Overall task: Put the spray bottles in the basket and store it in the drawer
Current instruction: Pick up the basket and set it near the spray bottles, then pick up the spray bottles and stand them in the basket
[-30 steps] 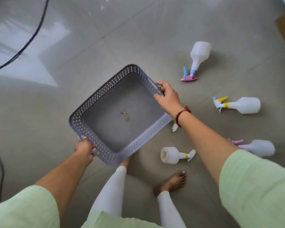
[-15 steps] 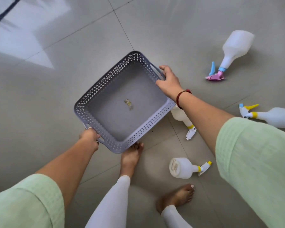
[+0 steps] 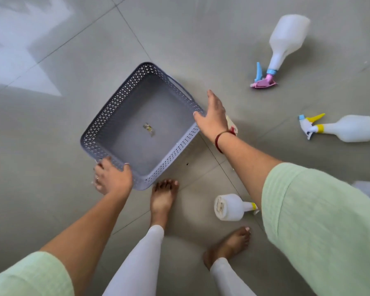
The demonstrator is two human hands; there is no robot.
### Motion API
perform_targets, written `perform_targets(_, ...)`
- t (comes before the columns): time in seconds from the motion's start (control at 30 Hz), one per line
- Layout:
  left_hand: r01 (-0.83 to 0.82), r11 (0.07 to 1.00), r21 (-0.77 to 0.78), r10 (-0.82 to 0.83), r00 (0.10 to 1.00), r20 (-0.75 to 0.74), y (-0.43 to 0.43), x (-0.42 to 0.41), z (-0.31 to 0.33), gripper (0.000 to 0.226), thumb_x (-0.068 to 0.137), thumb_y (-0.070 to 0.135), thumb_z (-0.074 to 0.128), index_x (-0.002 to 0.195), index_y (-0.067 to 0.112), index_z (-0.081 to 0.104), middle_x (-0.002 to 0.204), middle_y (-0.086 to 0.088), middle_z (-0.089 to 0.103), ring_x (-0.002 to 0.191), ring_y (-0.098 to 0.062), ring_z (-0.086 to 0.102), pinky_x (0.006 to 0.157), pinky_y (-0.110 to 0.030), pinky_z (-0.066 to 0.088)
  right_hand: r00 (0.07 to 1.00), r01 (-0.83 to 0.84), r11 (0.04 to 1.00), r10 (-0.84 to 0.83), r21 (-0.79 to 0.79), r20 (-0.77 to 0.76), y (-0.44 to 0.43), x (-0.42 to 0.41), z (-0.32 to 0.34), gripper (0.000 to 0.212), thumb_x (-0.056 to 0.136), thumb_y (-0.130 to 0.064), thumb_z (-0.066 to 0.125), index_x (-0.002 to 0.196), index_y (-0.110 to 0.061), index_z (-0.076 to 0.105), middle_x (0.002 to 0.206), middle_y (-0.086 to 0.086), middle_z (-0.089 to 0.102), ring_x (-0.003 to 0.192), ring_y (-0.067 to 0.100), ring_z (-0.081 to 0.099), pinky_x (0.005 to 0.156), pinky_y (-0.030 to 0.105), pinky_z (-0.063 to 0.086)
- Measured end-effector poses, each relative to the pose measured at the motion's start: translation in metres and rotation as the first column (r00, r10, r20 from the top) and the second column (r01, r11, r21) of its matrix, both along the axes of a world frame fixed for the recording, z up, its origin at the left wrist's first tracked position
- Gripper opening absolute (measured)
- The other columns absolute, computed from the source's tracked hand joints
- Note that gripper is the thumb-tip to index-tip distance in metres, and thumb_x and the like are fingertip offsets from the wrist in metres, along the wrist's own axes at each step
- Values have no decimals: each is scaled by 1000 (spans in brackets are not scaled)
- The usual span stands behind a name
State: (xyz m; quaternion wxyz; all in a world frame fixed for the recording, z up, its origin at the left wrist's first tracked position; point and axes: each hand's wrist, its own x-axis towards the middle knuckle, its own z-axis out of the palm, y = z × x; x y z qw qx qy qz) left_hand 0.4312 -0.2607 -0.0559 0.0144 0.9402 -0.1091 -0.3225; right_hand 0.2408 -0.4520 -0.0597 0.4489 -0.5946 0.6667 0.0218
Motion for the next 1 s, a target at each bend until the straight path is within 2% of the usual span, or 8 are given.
perform_targets(0.13, 295, 955, -16, -295, 956, -7, -27, -63, 35, 57, 86, 29, 58, 137, 11, 39, 147, -16, 29, 142, -34, 23, 119, -48, 8, 991, 63, 996, -55, 62, -125, 52, -46, 17, 79, 90, -29, 58, 152, -13, 13, 158, 16, 17, 147, 29, 18, 119, 36, 18)
perform_targets(0.27, 565, 820, -96, -572, 816, -84, -54, -113, 45, 57, 88, 26, 55, 140, 13, 34, 154, -14, 21, 148, -32, 8, 120, -47, 4, 942, 284, 957, -266, 65, -204, 96, -88, 35, 80, 89, -31, 59, 152, -11, 13, 158, 16, 17, 148, 27, 15, 119, 35, 14)
perform_targets(0.37, 738, 658, -150, -753, 650, -103, -74, -146, 48, 57, 90, 26, 53, 141, 13, 32, 156, -13, 18, 148, -32, 4, 120, -46, 5, 900, 396, 911, -360, 112, -247, 132, -120, 39, 78, 90, -32, 57, 152, -12, 13, 158, 14, 16, 148, 27, 15, 119, 35, 16)
perform_targets(0.5, 907, 408, -109, -911, 395, -123, -85, -183, 36, 57, 90, 27, 51, 141, 12, 31, 157, -14, 16, 149, -30, 2, 122, -46, 4, 830, 522, 835, -450, 174, -331, 180, -160, 32, 77, 90, -33, 56, 151, -14, 14, 158, 12, 16, 147, 27, 16, 117, 37, 19)
perform_targets(0.63, 993, 88, -82, -991, 78, -112, -91, -217, 14, 63, 87, 26, 52, 144, 12, 28, 157, -12, 17, 149, -30, 1, 120, -49, 2, 602, 788, 592, -683, 170, -413, 212, -193, 15, 69, 90, -27, 55, 149, -16, 21, 154, 11, 24, 140, 34, 28, 112, 40, 28)
perform_targets(0.73, 992, -110, -65, -990, -115, -82, -98, -232, 1, 62, 88, 26, 52, 143, 11, 27, 157, -11, 17, 149, -30, -1, 119, -52, 0, 490, 870, 458, -759, 183, -430, 228, -204, 0, 66, 89, -29, 55, 147, -18, 25, 146, 12, 34, 131, 37, 40, 107, 42, 33)
perform_targets(0.8, 983, -177, -57, -981, -181, -67, -100, -248, -10, 61, 88, 25, 52, 142, 10, 28, 156, -11, 19, 149, -30, -1, 118, -54, 0, 414, 910, 361, -807, 203, -421, 238, -212, -14, 66, 89, -31, 55, 146, -17, 26, 144, 14, 36, 128, 39, 44, 106, 43, 34)
perform_targets(1.0, 959, -270, 82, -962, -265, -66, -103, -277, -40, 54, 87, 21, 52, 136, 8, 32, 154, -12, 22, 149, -31, -3, 114, -62, -5, 130, 964, 13, -893, 265, -431, 246, -219, -55, 74, 90, -32, 54, 149, -13, 14, 140, 20, 44, 129, 37, 44, 105, 41, 34)
